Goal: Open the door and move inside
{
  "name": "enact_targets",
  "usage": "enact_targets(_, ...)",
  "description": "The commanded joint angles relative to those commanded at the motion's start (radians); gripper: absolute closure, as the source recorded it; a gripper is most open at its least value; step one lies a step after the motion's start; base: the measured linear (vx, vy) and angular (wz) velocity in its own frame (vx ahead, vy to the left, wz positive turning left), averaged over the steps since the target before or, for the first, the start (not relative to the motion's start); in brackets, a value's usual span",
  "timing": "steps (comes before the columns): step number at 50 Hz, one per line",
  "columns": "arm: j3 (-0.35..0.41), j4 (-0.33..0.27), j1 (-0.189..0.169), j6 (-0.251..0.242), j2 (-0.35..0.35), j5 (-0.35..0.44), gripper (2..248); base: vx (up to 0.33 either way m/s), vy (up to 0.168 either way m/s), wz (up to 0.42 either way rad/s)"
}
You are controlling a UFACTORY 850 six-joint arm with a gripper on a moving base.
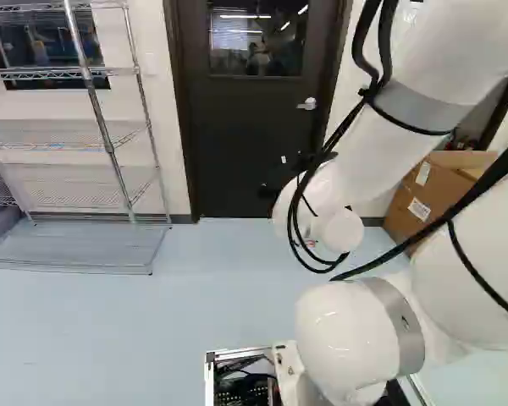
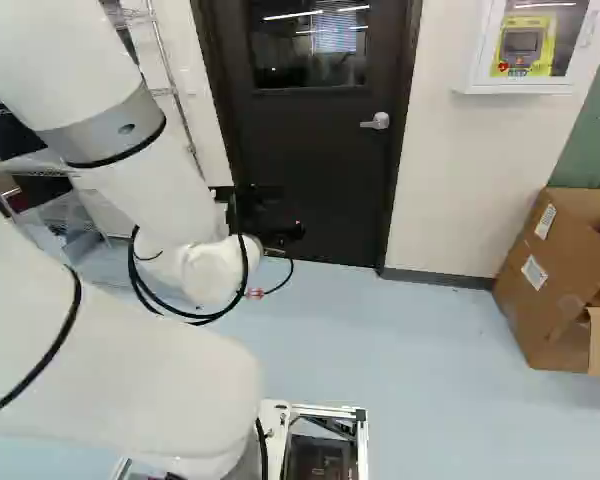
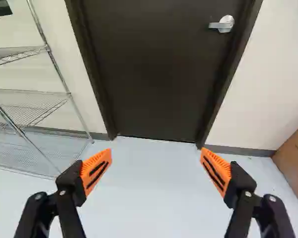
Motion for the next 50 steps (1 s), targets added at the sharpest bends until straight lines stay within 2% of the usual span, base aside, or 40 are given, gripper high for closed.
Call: enact_targets(50,0.000,0.000,0.000,0.000,0.000,0.000,3,0.000,0.000,0.000)
